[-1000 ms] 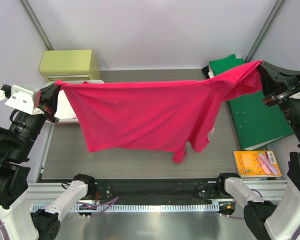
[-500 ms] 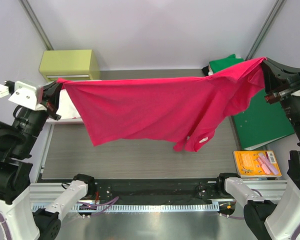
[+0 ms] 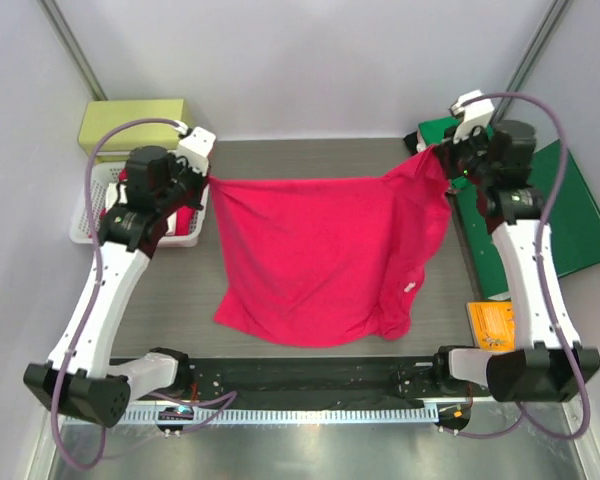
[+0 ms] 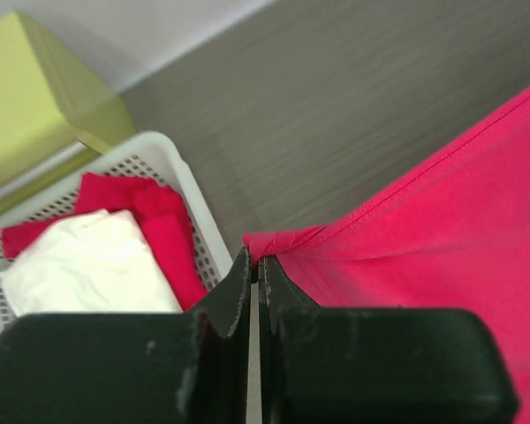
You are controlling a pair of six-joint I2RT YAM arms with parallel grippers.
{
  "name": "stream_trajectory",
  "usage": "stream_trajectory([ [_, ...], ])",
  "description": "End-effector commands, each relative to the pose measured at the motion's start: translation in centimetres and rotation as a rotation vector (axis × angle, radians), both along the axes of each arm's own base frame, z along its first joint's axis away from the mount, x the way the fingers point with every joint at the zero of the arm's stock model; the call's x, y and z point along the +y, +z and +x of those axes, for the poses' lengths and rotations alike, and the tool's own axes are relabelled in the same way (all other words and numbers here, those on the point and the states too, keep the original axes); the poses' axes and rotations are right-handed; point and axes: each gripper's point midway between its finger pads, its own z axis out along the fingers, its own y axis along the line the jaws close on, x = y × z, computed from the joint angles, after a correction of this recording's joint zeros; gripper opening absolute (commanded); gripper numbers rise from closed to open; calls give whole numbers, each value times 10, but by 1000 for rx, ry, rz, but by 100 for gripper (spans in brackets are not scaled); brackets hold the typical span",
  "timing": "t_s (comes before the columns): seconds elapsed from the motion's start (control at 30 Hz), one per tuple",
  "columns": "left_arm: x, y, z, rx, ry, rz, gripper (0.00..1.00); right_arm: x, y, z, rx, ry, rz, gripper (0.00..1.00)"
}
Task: Fold and stack the t-shirts
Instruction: Flatten out the tshirt
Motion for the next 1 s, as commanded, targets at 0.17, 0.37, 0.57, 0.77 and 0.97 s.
stream_trajectory([
  [0.17,-19,-63,56,48,-26,-26,0,-15,-121,68,115,-45,-64,1],
  [0.37,-25,-129,94,168,-8,5,0,-8,-163,112,171,-52,-56,1],
  [0.57,-30,-162,120,240,3,-4,0,6,-185,141,183,-69,-59,1],
  [0.77,-29,-136,93,198,-15,-40,0,16,-172,102,162,-50,-35,1],
  [0.97,-14,-51,18,-3,-38,-67,0,16,-64,5,-26,-33,5,1],
])
